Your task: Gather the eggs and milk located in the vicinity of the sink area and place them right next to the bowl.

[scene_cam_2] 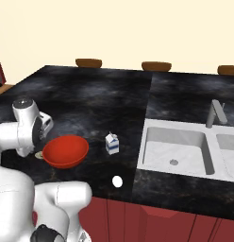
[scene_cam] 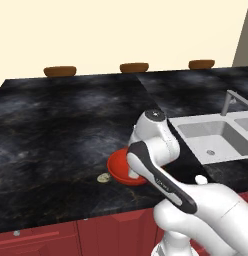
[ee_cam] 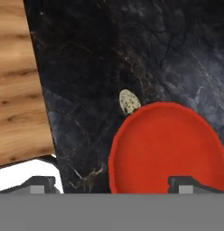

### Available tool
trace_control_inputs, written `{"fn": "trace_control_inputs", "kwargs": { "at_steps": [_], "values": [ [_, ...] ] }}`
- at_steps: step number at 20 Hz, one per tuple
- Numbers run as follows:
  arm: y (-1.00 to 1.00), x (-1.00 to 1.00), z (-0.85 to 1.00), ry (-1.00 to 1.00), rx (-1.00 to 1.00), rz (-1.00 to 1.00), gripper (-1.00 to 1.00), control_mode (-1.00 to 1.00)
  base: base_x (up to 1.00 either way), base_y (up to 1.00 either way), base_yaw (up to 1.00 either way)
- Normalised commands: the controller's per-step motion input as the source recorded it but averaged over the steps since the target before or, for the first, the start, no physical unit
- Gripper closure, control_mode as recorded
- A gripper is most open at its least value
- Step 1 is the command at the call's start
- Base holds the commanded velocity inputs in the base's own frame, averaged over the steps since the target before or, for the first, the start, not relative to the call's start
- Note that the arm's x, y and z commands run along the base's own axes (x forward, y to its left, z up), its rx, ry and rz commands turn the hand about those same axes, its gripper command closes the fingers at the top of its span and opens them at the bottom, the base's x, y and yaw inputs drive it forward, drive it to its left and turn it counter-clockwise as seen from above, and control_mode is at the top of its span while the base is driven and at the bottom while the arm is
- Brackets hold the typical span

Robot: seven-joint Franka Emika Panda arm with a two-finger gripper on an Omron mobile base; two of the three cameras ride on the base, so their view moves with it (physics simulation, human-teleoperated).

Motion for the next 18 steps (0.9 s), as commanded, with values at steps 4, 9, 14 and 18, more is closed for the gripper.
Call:
{"fn": "trace_control_inputs", "kwargs": {
  "at_steps": [4,9,14,18],
  "values": [
    [-0.57,-0.53,0.19,0.1,0.12,-0.54,-1.0,-1.0,0.0,0.0,0.0],
    [-0.71,-0.52,0.03,0.02,0.09,-0.55,-1.0,-1.0,0.0,0.0,0.0],
    [-0.78,-0.36,0.03,0.0,0.1,-0.48,-1.0,-1.0,0.0,0.0,0.0],
    [-0.83,-0.2,0.04,0.0,0.11,-0.4,-1.0,-1.0,0.0,0.0,0.0]
  ]
}}
